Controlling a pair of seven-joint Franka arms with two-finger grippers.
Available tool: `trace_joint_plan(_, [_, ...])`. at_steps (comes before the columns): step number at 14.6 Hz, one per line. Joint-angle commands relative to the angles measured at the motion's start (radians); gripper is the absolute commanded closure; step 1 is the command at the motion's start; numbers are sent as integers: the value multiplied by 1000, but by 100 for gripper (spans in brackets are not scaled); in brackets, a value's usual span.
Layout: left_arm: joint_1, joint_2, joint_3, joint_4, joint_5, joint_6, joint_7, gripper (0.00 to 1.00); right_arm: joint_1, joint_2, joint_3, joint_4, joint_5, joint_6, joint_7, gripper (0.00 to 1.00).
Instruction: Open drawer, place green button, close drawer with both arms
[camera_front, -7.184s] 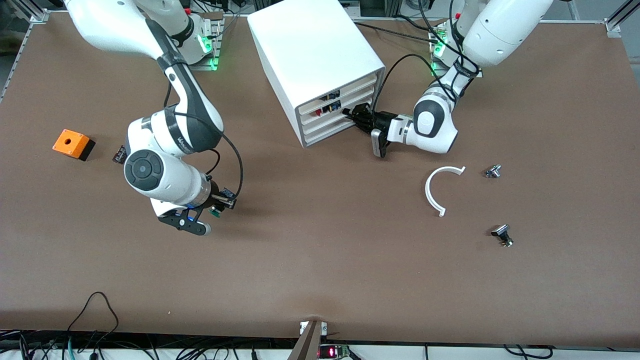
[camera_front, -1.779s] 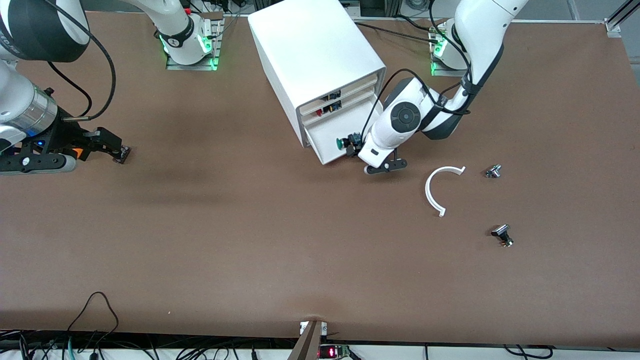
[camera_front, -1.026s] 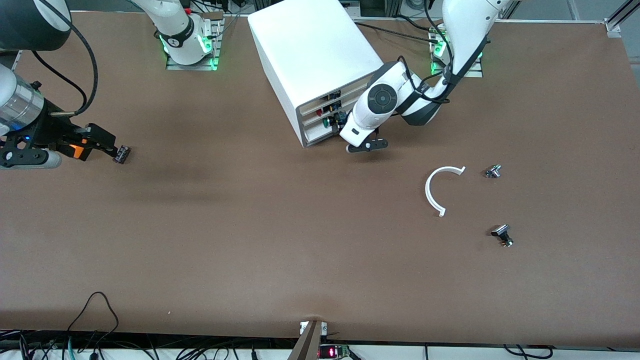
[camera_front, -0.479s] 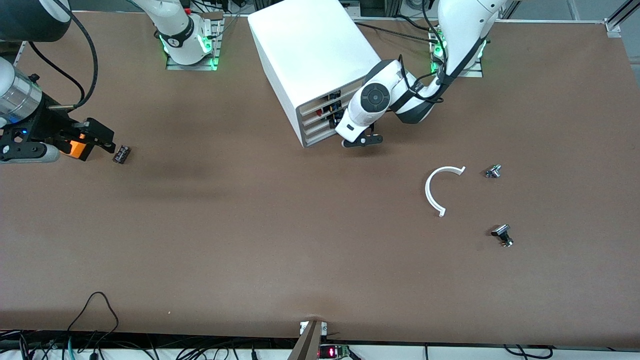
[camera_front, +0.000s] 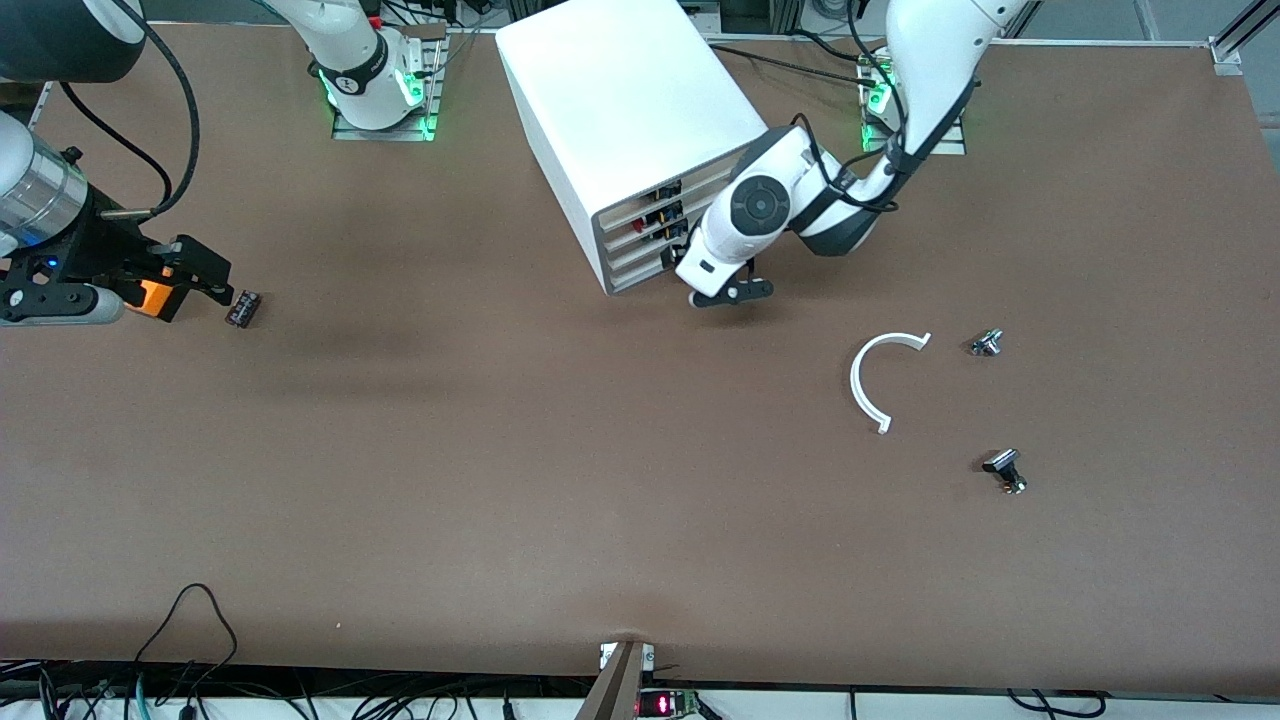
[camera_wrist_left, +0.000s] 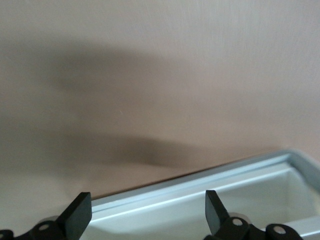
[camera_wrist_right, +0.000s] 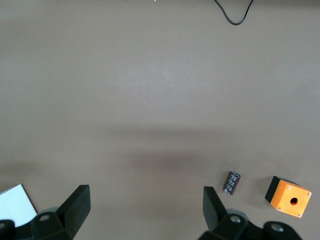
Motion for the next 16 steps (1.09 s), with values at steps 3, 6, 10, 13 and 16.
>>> trace_joint_plan(3, [156,-10,-1,293,135,-376,150,0,-20,-12,20,35,-15,-25,-10,0])
trace_joint_plan(6, [218,-13,1,472,196,-592,306,0,-20,-8,20,36,-16,-23,-15,0])
trace_joint_plan(10, [300,-29,-2,632,270,-766,515,0,-20,-8,18,38,-11,-23,4,0])
trace_joint_plan(13, [330,-79,45,680,276,-795,731,0,-24,-6,12,39,-10,-23,-1,0])
trace_joint_plan(16, [276,-206,234,632,183,-765,857,0,-24,-5,12,39,-8,-20,1,0])
